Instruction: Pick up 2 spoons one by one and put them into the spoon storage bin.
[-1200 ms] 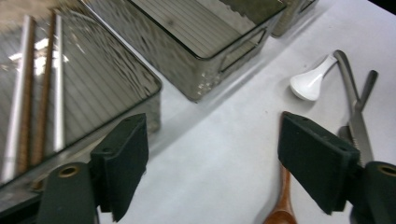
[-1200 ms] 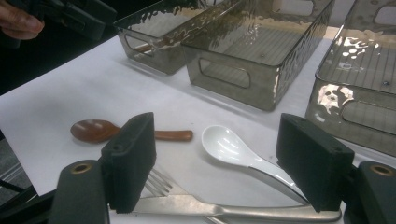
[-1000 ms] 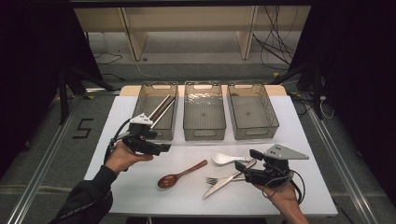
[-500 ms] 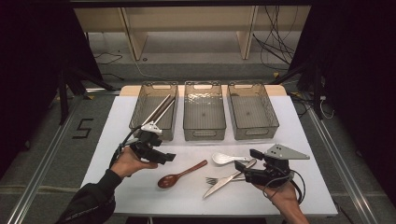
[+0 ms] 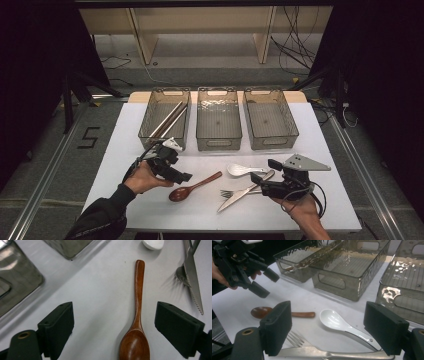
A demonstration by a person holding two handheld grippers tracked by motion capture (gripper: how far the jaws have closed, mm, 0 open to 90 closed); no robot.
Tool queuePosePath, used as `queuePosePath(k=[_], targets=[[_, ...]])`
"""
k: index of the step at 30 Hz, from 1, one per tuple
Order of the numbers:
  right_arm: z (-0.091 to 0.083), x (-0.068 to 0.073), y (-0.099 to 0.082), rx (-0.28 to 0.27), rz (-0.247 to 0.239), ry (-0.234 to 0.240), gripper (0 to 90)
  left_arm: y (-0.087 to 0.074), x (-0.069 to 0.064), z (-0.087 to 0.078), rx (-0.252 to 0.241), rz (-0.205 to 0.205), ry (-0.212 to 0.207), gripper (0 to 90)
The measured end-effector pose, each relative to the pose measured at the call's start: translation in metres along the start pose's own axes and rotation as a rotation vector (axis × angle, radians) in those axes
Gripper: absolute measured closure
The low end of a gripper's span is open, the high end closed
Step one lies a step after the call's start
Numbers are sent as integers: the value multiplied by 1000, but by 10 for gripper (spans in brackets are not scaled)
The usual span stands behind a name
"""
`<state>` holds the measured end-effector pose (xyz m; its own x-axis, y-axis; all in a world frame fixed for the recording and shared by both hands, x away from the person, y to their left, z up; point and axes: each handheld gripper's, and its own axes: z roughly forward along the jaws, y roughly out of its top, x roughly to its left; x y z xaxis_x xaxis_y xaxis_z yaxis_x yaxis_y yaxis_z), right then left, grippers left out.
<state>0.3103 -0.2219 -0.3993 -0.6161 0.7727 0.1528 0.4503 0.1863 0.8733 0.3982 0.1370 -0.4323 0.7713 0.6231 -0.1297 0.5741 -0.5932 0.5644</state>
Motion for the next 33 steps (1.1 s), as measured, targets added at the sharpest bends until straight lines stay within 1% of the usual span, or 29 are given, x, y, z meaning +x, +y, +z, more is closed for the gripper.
queuePosePath(k=[5, 8, 9, 13, 15, 16, 20, 24, 25, 27, 28, 30, 33], targets=[[0, 0, 0, 2, -1, 1, 241, -1, -5, 6, 32, 19, 2, 170], [1, 0, 0, 2, -2, 0, 243, -1, -8, 9, 50, 42, -4, 212], [1, 0, 0, 3, -2, 1, 244, -2, -9, 11, 49, 36, -4, 226], [1, 1, 0, 6, -5, -3, 247, -4, -13, 16, 82, 74, -2, 266], [1, 1, 0, 8, -3, -3, 248, -5, -16, 19, 92, 86, -6, 294], [2, 2, 1, 7, -6, -4, 249, -6, -18, 20, 95, 85, -9, 311], [2, 3, 1, 8, -16, -4, 251, -7, -23, 25, 121, 123, -16, 364], [3, 4, 1, 11, -15, -4, 252, -8, -26, 28, 125, 144, -13, 425], [3, 4, 2, 12, -15, -4, 252, -9, -26, 29, 125, 147, -8, 438], [4, 5, 2, 14, -14, -4, 253, -8, -27, 31, 122, 148, -11, 468], [4, 5, 2, 15, -17, -4, 253, -8, -27, 31, 130, 161, -10, 487], [4, 5, 2, 15, -17, -3, 254, -8, -29, 33, 129, 161, -14, 516], [4, 5, 2, 15, -17, -4, 254, -7, -31, 36, 144, 176, -18, 542]])
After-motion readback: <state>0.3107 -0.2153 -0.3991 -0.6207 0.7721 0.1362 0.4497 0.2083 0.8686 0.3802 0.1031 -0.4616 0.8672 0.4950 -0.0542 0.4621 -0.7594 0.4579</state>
